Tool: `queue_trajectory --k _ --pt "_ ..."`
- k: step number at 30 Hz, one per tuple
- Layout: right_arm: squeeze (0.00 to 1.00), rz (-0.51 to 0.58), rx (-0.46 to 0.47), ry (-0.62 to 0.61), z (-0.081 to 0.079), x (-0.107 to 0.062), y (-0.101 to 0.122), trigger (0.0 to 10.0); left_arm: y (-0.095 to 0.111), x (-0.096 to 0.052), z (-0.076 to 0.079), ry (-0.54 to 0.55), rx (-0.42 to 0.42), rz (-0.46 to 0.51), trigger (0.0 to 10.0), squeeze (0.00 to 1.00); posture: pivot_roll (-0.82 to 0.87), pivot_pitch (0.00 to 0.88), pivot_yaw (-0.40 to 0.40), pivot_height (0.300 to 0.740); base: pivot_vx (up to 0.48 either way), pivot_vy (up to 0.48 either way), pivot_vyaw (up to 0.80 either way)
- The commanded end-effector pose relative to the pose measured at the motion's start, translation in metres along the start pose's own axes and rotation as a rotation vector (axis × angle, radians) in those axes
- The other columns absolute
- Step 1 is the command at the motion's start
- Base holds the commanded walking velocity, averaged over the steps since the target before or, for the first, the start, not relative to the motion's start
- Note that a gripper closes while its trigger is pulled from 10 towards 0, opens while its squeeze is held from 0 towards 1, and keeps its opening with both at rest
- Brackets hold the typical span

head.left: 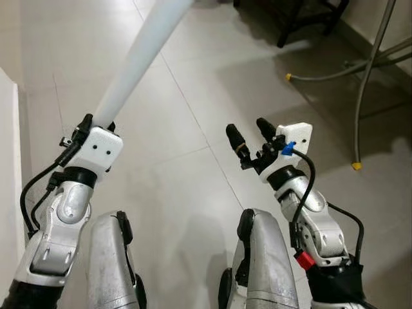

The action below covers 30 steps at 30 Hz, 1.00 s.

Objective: Building children table

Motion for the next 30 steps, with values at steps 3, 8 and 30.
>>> queue_trajectory --k 3,8,30 --pt "0.00 -0.006 -0.025 -0.008 -0.002 -0.005 -0.003 10.0 0.002 -0.005 0.007 -0.022 -0.008 -0.005 10.0 0.00 0.07 0.168 -0.067 0.498 0.000 0.000 0.00" --pt "0.00 -0.014 -0.035 -0.013 -0.001 -0.006 -0.005 10.0 0.003 -0.008 0.011 -0.030 -0.038 -0.014 10.0 0.00 0.07 0.164 -0.067 0.513 0.000 0.000 0.00" --pt "0.00 -0.081 -0.051 -0.003 -0.018 -0.029 -0.027 10.0 0.020 -0.030 0.046 -0.071 -0.206 -0.057 10.0 0.00 0.08 0.116 -0.063 0.588 0.000 0.000 0.00"
Point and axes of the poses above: a point about 5 cm out from each wrist's last joint towards the gripper, its own x axis pointing out of the wrist towards the gripper, its own y axis along the axis of the wrist's last joint, z = x × y, the point moved 5 cm from there along x, pointing out of the wrist towards the gripper, and after that the axes turned 2 degrees about -x, right-handed, at the moved point
